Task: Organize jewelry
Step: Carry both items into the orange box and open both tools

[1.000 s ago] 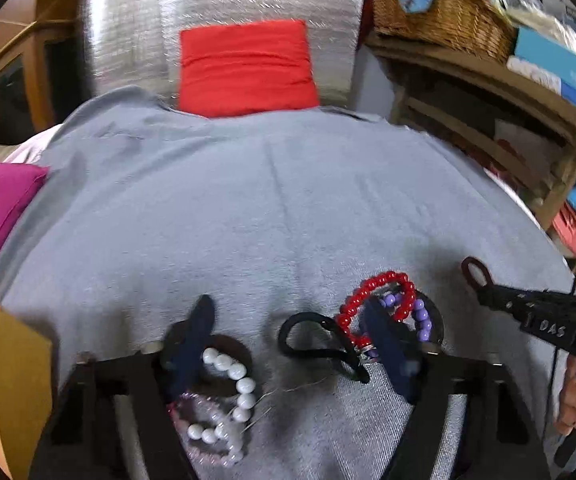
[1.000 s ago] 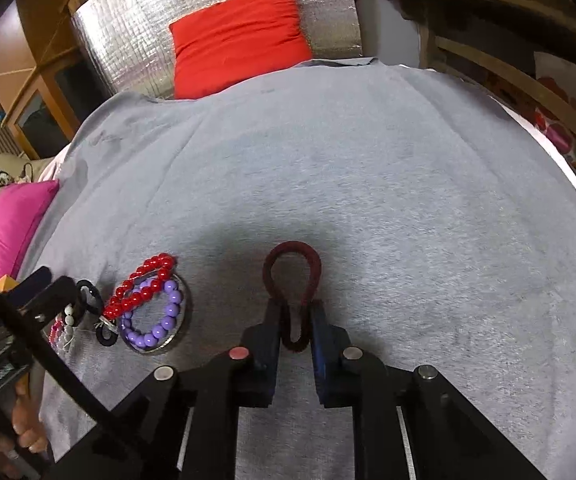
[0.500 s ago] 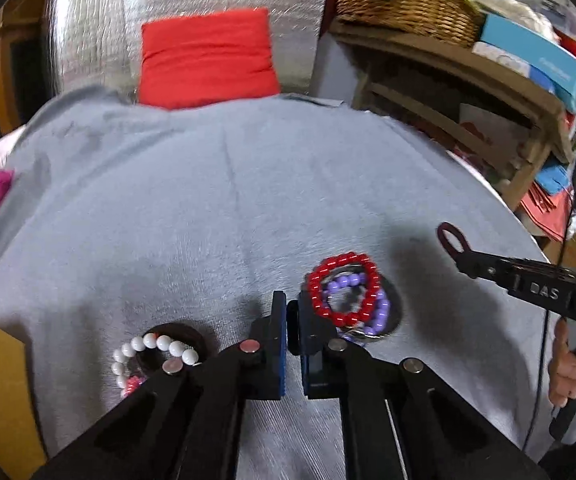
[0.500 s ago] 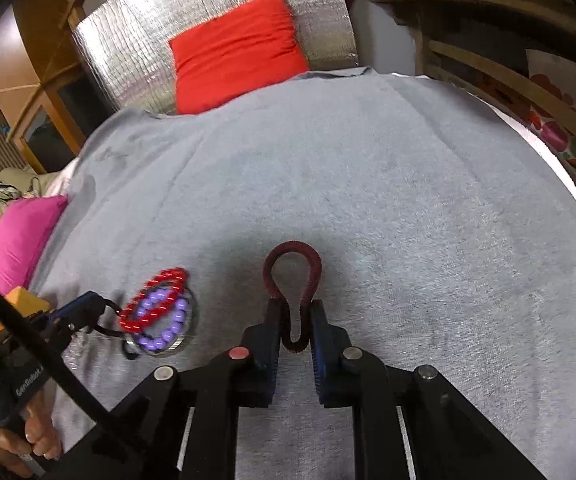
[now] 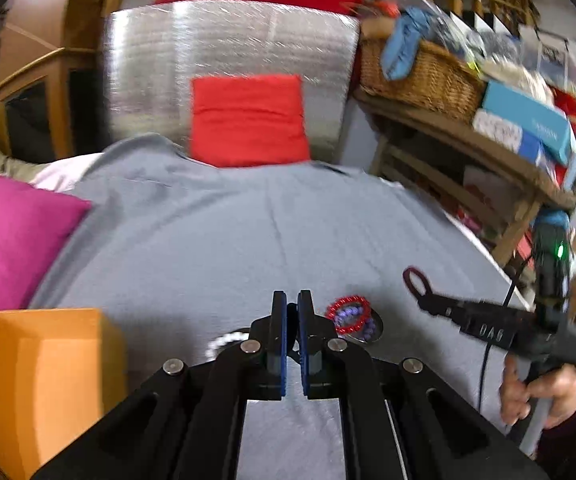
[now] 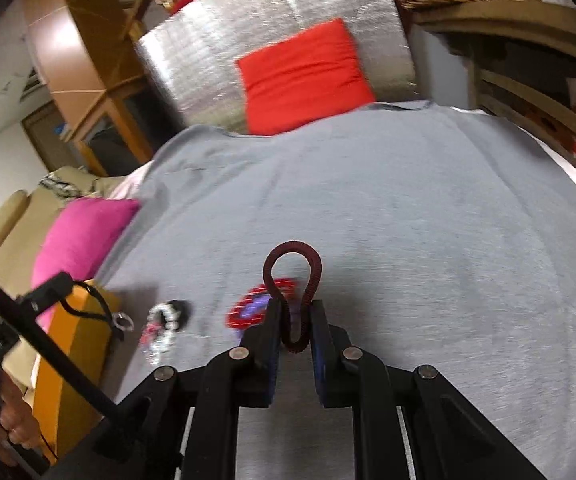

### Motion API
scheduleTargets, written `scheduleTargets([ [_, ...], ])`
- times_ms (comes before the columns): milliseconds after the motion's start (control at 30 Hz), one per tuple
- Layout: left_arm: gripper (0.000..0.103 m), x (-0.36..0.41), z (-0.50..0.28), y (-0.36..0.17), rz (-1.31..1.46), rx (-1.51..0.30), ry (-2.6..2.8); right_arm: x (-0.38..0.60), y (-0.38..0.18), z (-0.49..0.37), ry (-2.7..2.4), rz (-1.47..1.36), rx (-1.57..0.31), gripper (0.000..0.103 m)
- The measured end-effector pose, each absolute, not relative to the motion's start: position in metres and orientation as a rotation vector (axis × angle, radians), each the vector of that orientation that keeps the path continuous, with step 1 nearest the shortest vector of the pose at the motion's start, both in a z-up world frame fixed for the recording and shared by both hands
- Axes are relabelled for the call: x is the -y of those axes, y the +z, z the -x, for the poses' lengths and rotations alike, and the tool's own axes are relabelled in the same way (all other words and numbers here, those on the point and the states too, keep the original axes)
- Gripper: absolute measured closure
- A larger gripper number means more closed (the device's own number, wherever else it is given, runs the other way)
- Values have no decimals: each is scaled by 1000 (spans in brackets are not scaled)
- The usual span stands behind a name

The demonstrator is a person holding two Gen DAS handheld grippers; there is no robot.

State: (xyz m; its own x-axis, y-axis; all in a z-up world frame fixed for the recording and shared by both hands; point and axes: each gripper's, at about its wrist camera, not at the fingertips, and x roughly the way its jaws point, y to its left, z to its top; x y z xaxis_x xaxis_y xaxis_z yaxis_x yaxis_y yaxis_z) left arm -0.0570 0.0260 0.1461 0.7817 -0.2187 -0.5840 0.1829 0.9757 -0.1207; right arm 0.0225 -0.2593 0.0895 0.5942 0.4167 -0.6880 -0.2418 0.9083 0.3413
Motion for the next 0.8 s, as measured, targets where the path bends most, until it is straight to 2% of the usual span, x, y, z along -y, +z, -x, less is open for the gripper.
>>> scheduleTargets([
  [300,98,-101,85,170,144,-600,-38,196,106,10,569,-187,-806,88],
  [600,98,-193,95,152,242,-658,163,117,117,41,727,-135,-803,88],
  [800,98,-238,96,124,280,-732,249,38,124,35,810,-108,-868,88],
])
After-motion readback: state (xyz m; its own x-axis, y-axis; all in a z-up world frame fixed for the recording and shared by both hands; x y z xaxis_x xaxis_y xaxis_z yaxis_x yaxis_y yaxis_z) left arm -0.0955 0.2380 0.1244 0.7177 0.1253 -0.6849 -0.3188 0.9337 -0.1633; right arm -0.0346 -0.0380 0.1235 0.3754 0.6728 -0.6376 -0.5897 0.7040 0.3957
